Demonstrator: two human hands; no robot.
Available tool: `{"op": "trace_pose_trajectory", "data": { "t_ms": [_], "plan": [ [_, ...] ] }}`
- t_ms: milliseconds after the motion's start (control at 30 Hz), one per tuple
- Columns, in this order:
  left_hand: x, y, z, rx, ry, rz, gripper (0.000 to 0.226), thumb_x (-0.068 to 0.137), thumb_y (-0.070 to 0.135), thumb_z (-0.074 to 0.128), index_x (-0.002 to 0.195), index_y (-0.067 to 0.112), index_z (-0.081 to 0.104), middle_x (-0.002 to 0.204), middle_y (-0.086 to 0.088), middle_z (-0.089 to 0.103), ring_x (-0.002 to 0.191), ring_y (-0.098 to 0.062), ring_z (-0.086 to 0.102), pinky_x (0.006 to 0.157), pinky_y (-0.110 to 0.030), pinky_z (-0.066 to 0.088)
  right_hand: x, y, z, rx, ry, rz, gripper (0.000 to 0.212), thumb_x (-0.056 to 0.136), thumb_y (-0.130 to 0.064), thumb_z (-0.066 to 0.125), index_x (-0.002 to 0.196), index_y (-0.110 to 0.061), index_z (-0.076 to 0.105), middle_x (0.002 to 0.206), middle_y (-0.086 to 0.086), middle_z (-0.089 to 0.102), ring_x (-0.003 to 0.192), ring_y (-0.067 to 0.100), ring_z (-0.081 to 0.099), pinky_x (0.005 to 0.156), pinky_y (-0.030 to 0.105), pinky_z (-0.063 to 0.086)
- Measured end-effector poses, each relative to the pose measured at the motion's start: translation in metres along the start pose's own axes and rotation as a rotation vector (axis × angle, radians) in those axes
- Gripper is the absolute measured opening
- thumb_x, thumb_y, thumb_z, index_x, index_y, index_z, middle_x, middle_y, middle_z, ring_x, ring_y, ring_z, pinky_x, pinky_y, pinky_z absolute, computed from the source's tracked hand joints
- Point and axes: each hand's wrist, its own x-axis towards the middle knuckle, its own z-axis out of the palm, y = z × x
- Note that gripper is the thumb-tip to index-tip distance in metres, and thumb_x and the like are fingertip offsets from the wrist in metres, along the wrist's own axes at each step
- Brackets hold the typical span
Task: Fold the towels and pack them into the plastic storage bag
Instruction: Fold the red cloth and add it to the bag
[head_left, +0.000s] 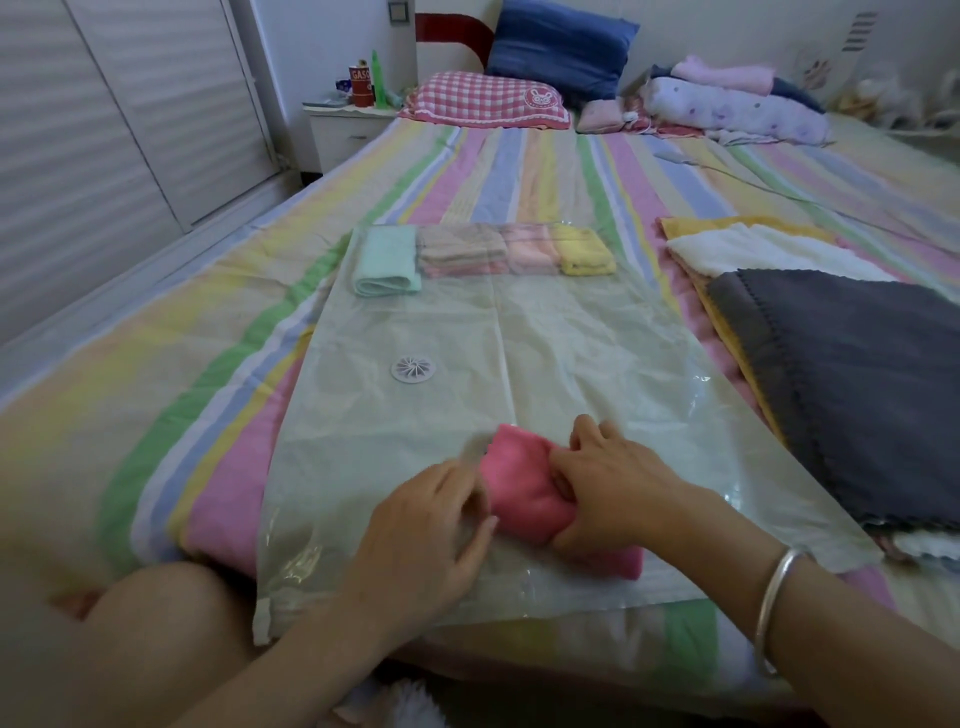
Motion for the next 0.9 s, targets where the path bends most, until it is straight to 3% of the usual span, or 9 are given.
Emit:
{"op": "trace_pose_trajectory", "data": {
  "t_ms": [67, 167, 233, 333, 533, 633, 700, 800, 900],
  "plan": [
    [-0.002, 0.001, 0.008, 0.036, -0.078, 0.091, 0.02, 0.079, 0.043, 0.062, 0.08, 0.027, 0.052, 0.079, 0.015, 0.051, 0.076, -0.007, 0.048, 0.068, -0.024, 0.041, -0.005, 0.009, 0.002, -0.012, 0.0, 0.128, 0.057, 0.065, -0.058, 0.067, 0.105, -0.022, 0.047, 0.111, 0.004, 0.042, 0.101, 0.023, 0.044, 0.075, 0.029, 0.037],
    [-0.005, 0.0, 0.018, 0.067, -0.292, 0.149, 0.044, 0.07, 0.068, 0.061, 0.093, 0.031, 0.054, 0.1, 0.017, 0.053, 0.096, -0.007, 0.05, 0.084, -0.024, 0.04, -0.013, 0.02, 0.005, -0.076, -0.009, 0.261, 0.067, 0.067, -0.059, 0.066, 0.116, -0.018, 0.049, 0.112, 0.006, 0.049, 0.104, 0.025, 0.048, 0.078, 0.031, 0.038],
    [-0.004, 0.0, 0.021, 0.124, -0.378, 0.166, 0.056, 0.065, 0.073, 0.058, 0.102, 0.033, 0.054, 0.112, 0.017, 0.051, 0.106, -0.008, 0.048, 0.091, -0.028, 0.04, -0.018, 0.024, 0.006, -0.075, -0.004, 0.285, 0.062, 0.067, -0.059, 0.066, 0.111, -0.018, 0.049, 0.107, 0.005, 0.048, 0.1, 0.025, 0.046, 0.076, 0.031, 0.037],
    [0.002, -0.002, 0.019, 0.145, -0.414, 0.184, 0.058, 0.063, 0.071, 0.054, 0.107, 0.032, 0.055, 0.114, 0.014, 0.053, 0.108, -0.01, 0.048, 0.091, -0.031, 0.043, -0.023, 0.028, 0.01, -0.002, 0.001, 0.283, 0.053, 0.066, -0.055, 0.067, 0.096, -0.021, 0.039, 0.099, 0.003, 0.039, 0.09, 0.024, 0.039, 0.074, 0.032, 0.037],
    [0.005, -0.001, 0.009, 0.123, -0.43, 0.249, 0.041, 0.069, 0.06, 0.051, 0.096, 0.031, 0.062, 0.105, 0.012, 0.065, 0.098, -0.014, 0.06, 0.079, -0.034, 0.053, -0.023, 0.031, 0.011, 0.07, -0.05, 0.308, 0.057, 0.061, -0.058, 0.076, 0.088, -0.023, 0.039, 0.099, 0.005, 0.038, 0.086, 0.023, 0.043, 0.072, 0.031, 0.04],
    [-0.001, 0.007, 0.008, 0.159, -0.328, 0.339, 0.02, 0.075, 0.043, 0.054, 0.079, 0.027, 0.066, 0.087, 0.01, 0.068, 0.086, -0.014, 0.064, 0.063, -0.031, 0.054, -0.021, 0.034, 0.014, 0.079, -0.043, 0.318, 0.05, 0.059, -0.061, 0.074, 0.071, -0.027, 0.039, 0.095, 0.004, 0.056, 0.088, 0.021, 0.048, 0.067, 0.03, 0.04],
    [-0.005, 0.012, 0.009, 0.194, -0.25, 0.31, 0.016, 0.077, 0.036, 0.052, 0.072, 0.026, 0.064, 0.074, 0.01, 0.065, 0.073, -0.013, 0.062, 0.05, -0.032, 0.051, -0.025, 0.035, 0.013, 0.06, 0.005, 0.327, 0.042, 0.064, -0.057, 0.07, 0.072, -0.027, 0.043, 0.088, 0.0, 0.055, 0.081, 0.02, 0.049, 0.064, 0.029, 0.039],
    [-0.007, 0.016, 0.008, 0.156, -0.179, 0.161, 0.021, 0.077, 0.038, 0.048, 0.071, 0.026, 0.065, 0.066, 0.01, 0.064, 0.062, -0.011, 0.061, 0.05, -0.033, 0.051, -0.042, 0.028, 0.013, 0.168, 0.186, 0.349, 0.036, 0.069, -0.054, 0.066, 0.082, -0.028, 0.045, 0.088, -0.003, 0.048, 0.076, 0.017, 0.048, 0.062, 0.028, 0.036],
    [-0.002, 0.013, 0.0, -0.042, -0.241, -0.076, 0.028, 0.078, 0.047, 0.049, 0.077, 0.028, 0.071, 0.071, 0.014, 0.069, 0.067, -0.004, 0.064, 0.064, -0.028, 0.052, -0.069, 0.007, 0.022, 0.428, 0.688, 0.318, 0.036, 0.064, -0.047, 0.066, 0.087, -0.025, 0.049, 0.092, -0.004, 0.047, 0.075, 0.016, 0.049, 0.06, 0.027, 0.038]
  ]
}}
